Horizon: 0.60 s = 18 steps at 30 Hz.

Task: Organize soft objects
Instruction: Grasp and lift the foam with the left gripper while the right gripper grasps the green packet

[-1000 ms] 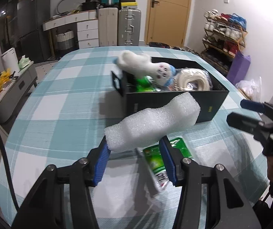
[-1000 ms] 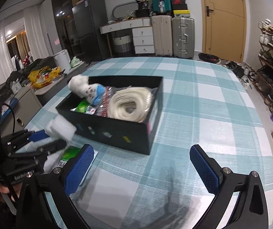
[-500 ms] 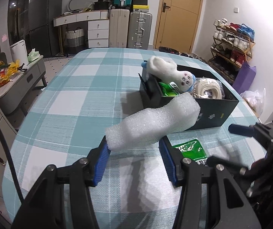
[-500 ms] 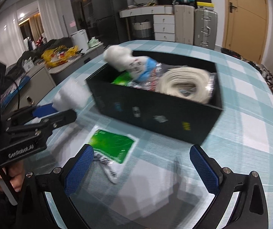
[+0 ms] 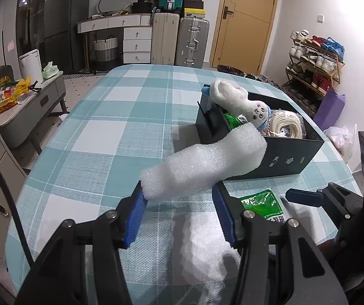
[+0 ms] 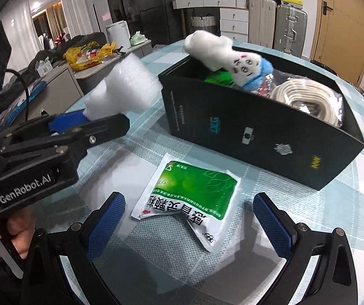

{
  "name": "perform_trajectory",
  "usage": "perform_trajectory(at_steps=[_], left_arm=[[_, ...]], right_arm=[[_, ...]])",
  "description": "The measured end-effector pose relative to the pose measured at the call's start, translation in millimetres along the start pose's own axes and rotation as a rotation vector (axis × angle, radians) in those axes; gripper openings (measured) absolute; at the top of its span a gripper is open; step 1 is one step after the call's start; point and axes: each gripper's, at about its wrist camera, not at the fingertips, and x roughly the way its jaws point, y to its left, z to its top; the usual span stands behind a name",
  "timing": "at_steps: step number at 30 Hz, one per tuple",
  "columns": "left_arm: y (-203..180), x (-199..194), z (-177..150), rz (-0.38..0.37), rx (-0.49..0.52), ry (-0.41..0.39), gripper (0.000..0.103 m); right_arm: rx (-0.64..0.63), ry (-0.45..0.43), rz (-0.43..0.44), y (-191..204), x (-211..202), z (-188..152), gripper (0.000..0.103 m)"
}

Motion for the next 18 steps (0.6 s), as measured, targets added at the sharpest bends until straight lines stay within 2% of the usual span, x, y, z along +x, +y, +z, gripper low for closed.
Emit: perform_trajectory(at_steps=[7,15,18], left_arm=[[-2.3,2.8,-0.2,-0.002,0.006,0.007,0.051],[-3.9,5.7,0.0,-0.005,0.015,0.015,0.051],[-5.1,6.8,0.5,-0.008,0.02,0.016,0.051]], right_arm=[[0.029,0.02,-0.036,-10.1,1.8,-0.1,0.102],[0.024,0.014,-0.035,-14.0,-1.1,-3.1,0.102],[0.013,0.002,-0.036,-12.6,-2.9,-2.9,0.09]])
